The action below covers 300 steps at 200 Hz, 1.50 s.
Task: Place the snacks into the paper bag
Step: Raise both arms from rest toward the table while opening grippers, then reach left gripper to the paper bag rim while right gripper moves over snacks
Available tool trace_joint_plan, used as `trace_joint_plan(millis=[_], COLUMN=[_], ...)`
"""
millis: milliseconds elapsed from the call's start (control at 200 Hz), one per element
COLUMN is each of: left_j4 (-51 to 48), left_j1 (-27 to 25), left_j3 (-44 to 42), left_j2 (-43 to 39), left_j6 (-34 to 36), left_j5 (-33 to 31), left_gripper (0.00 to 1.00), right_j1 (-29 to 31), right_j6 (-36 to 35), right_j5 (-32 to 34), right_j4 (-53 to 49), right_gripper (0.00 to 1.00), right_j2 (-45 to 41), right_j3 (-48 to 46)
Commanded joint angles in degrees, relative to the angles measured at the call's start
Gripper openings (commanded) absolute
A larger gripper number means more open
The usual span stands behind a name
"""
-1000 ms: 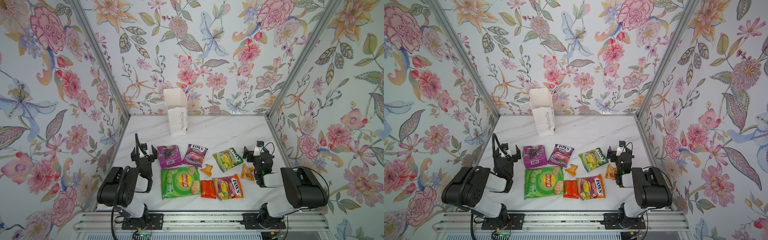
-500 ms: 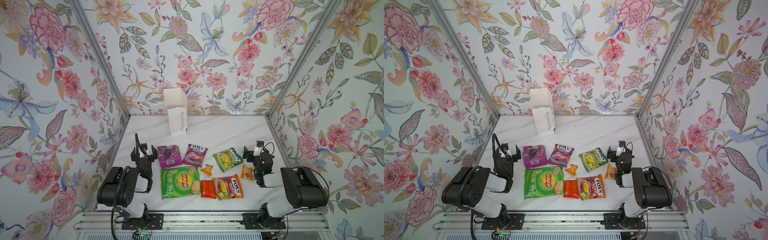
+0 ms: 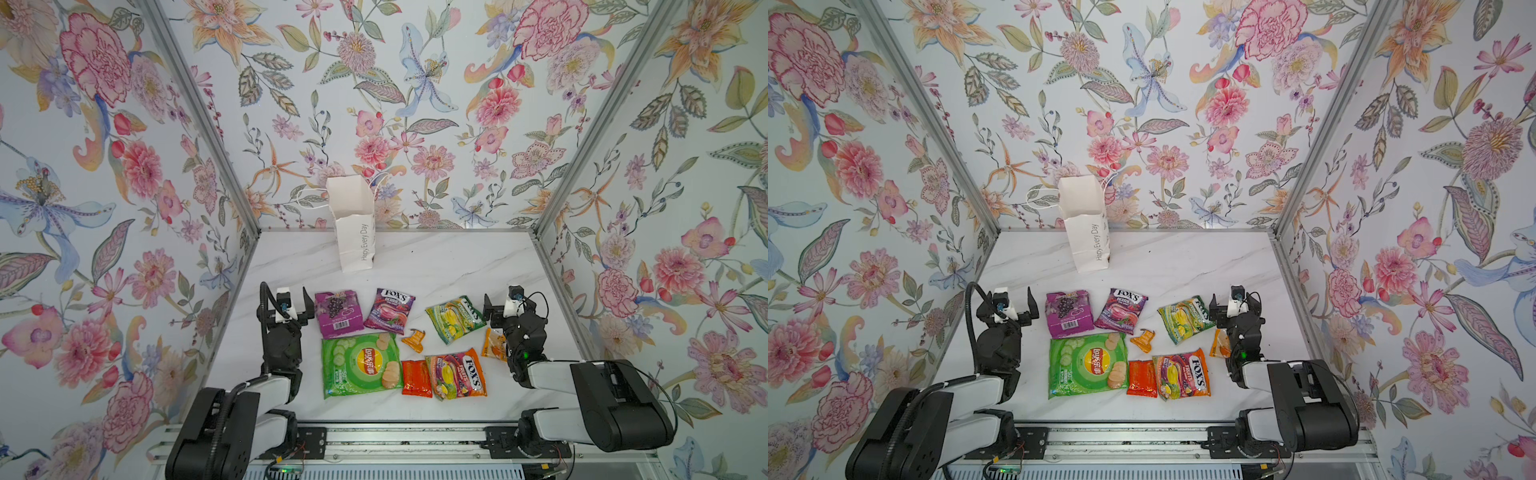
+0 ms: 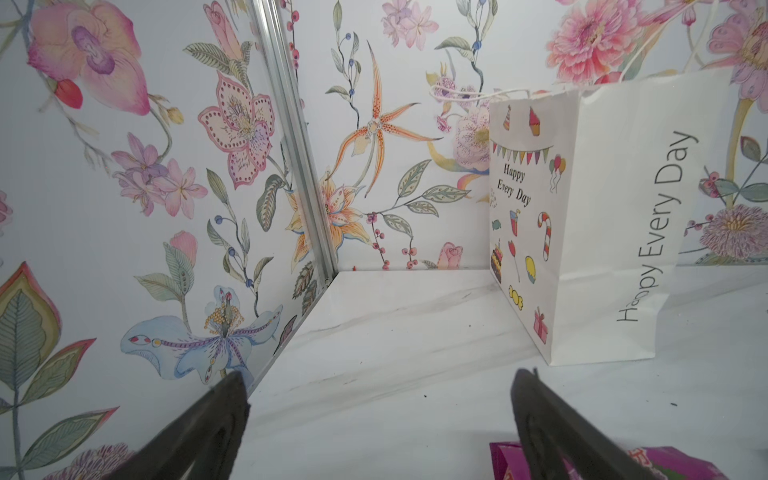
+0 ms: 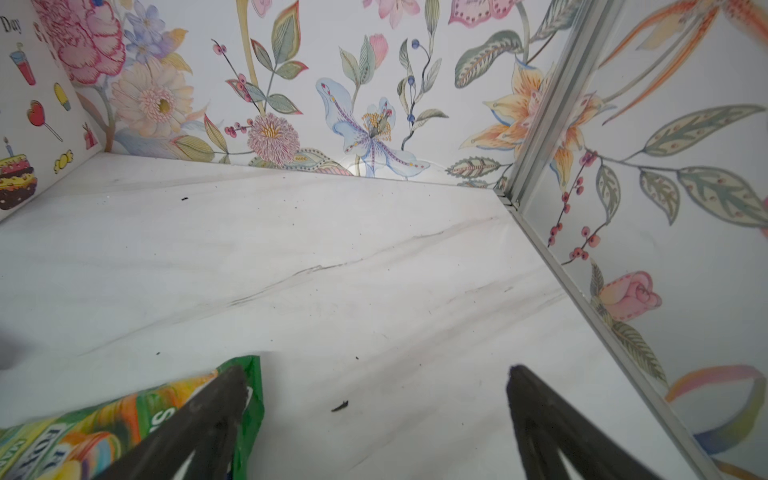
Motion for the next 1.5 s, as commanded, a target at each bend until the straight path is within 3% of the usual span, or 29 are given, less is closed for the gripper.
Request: trace_joint_plan(millis=[0,70,185,265,365,485,601,681,786,861,981,1156,1381,1496], left_j4=[-17.4,-26.1,-50.0,-59.3,-66.0,-52.4,-54.1,-56.9,-60.0,-58.8,-57.0,-64.0,-87.1,-94.9], left_j1=[-1.2,-1.2,-1.2,-1.2,-0.6,1.2,0.8,-2.3,-10.3,-13.1,-13.9,-14.1,-14.0,-13.3], left_j3=[7.0,10.7,22.3,28.5,32.3,25.3,28.0,32.0,37.7,41.5,48.6,65.5,94.7,105.2], left_j2=[-6.3,-10.4,-12.8,-12.0,-12.4,-17.2,-16.3,-13.3,-9.1,-4.8,3.7,17.8,37.1,43.7], left_j6=[-4.2,-10.4,-26.4,-29.2,-32.2,-33.0,-31.6,-30.0,-27.4,-28.0,-30.8,-33.1,-42.0,-45.5], left_j5=[-1.9,-3.9,-16.0,-17.0,-11.8,6.8,14.7,16.4,10.1,10.1,10.5,3.0,-11.0,-12.0], left_gripper=[1.0,0.99,0.99,0.99,0.99,0.99,0.99,0.99,0.99,0.99,0.99,0.99,0.94,0.94], right_j1=[2.0,2.5,2.3,1.5,-2.4,-10.1,-9.8,-8.3,-4.3,-0.6,5.3,10.1,11.2,11.3], right_j6=[-2.1,1.2,10.6,17.7,27.2,30.6,28.7,27.9,27.0,26.1,24.4,23.3,24.6,23.6], right_j5=[3.3,2.4,2.9,0.9,-3.1,-21.1,-20.4,-19.7,-17.6,-14.7,-10.0,-5.9,-4.3,-4.0], right_j4=[-6.3,-14.2,-33.5,-46.2,-56.3,-52.7,-57.7,-60.9,-64.2,-67.5,-71.7,-74.7,-78.5,-79.7], right_gripper=[0.99,0.99,0.99,0.99,0.99,0.99,0.99,0.99,0.99,0.99,0.99,0.99,0.99,0.99], right_j2=[-6.3,-10.7,-15.9,-18.7,-22.8,-27.2,-29.0,-29.9,-30.5,-29.9,-28.8,-29.1,-29.5,-29.7], right_j3=[1.8,4.7,12.9,18.0,20.6,16.2,17.0,18.4,20.3,22.7,26.2,27.7,27.7,27.6])
